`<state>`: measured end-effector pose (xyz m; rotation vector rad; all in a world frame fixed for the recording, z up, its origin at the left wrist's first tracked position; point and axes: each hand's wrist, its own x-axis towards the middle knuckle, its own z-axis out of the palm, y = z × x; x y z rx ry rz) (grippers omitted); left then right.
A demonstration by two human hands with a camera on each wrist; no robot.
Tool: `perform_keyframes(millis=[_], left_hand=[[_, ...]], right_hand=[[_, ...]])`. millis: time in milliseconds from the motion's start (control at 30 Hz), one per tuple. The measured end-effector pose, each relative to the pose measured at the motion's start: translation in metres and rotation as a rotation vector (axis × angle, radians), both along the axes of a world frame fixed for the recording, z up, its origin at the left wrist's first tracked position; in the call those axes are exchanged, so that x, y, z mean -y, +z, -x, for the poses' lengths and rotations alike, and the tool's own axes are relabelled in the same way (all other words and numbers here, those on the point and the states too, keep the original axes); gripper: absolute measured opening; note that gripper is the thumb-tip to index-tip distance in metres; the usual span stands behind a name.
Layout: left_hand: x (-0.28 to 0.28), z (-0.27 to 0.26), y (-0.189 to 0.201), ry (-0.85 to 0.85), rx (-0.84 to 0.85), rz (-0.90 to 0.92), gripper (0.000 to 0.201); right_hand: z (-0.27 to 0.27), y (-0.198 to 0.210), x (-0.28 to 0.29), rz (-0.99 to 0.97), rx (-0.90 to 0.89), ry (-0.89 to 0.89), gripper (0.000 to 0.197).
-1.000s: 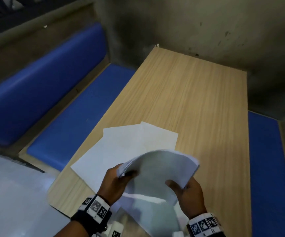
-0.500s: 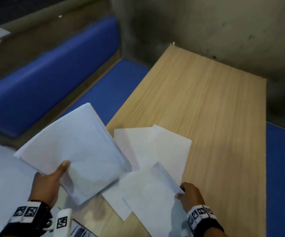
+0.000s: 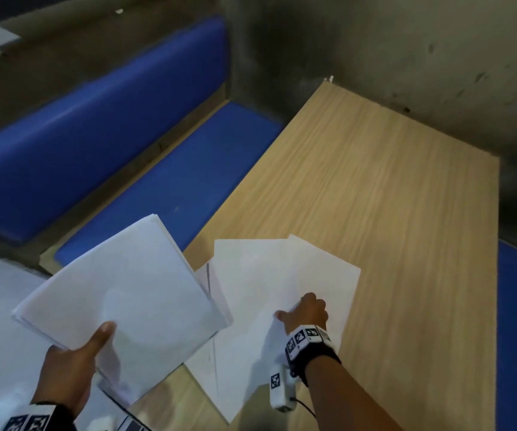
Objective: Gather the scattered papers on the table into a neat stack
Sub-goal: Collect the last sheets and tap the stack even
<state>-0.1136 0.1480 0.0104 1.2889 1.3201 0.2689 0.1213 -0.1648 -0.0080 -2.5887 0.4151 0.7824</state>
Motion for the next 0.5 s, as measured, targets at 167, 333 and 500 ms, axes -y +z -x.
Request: perform_keyframes(millis=[167, 333, 500], left_hand=[[-0.008, 0.003, -0.016, 0.025, 0.05, -0.024, 0.102], [-0.014, 0.002, -0.028, -0.001, 0.051, -0.01, 0.128], [-0.012, -0.004, -0.033, -0.029, 0.096, -0.007, 0.111]], right_hand=[[0.002, -0.018, -0.001, -0.094, 0.019, -0.124, 0.047], [-0.003, -0.009, 0.015, -0.245, -0.001, -0.179, 0.021], [-0.014, -0.006, 0.054, -0.171, 0.085, -0.366, 0.037]])
